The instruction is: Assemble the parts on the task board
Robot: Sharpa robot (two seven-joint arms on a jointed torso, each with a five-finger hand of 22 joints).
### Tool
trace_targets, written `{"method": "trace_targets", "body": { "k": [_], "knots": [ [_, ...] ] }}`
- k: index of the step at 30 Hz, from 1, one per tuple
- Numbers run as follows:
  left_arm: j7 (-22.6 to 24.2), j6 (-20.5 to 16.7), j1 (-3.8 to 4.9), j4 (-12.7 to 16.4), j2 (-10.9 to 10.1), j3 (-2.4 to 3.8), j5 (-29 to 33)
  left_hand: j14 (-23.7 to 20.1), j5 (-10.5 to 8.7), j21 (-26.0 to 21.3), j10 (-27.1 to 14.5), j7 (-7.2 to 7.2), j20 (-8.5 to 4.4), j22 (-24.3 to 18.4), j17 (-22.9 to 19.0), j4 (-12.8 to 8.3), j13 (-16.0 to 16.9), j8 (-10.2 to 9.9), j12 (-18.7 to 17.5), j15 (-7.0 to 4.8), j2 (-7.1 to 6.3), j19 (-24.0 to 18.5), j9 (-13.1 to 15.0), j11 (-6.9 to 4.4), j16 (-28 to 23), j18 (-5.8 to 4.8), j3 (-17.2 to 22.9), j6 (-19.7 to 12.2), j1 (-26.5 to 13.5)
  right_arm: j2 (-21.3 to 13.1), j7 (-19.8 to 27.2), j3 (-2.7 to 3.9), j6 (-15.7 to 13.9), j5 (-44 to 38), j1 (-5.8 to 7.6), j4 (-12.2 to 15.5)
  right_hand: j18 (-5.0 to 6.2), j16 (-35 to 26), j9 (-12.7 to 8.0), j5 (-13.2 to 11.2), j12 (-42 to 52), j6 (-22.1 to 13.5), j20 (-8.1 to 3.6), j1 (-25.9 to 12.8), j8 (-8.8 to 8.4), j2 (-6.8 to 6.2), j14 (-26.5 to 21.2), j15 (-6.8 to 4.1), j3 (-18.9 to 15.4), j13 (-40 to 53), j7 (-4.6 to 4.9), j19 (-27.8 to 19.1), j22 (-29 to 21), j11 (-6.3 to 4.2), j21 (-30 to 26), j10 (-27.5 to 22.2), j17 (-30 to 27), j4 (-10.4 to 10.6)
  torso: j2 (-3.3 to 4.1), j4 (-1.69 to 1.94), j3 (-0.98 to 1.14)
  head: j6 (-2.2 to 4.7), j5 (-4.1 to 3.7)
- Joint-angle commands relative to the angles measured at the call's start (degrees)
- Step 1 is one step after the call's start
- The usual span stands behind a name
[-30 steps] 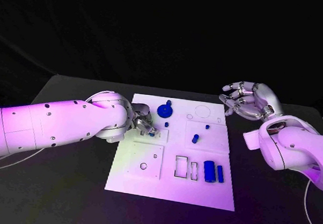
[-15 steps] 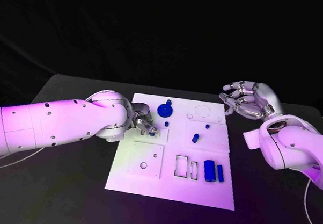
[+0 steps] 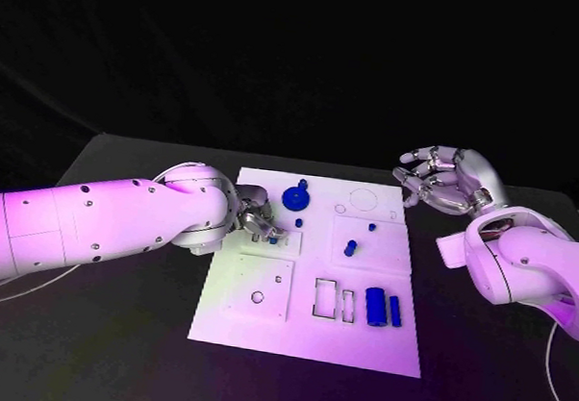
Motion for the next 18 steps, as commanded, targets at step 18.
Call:
{"method": "trace_targets", "body": {
  "k": [18],
  "knots": [
    [0.21,0.3,0.0,2.29,-1.69,2.4,2.59,6.17,-0.15,0.22,0.09,0.01,-0.32,4.57,15.06,0.28,-0.3,-0.19,0.03,-0.41,-0.29,1.91,-0.09,-0.04,0.37,-0.38,-0.98,0.16,-0.61,0.1,0.62,-0.06,0.58,-0.06,-0.12,-0.51,0.24,-0.32,-0.07,-0.2,0.26,0.13,0.02,-0.51,0.28,0.1,0.44,-0.14,-0.08,-0.07,0.13,0.44,-0.12,-0.14,-0.22,-0.3,0.1,0.41,-0.04,0.07,0.0,0.29,-0.17]
  ]
}}
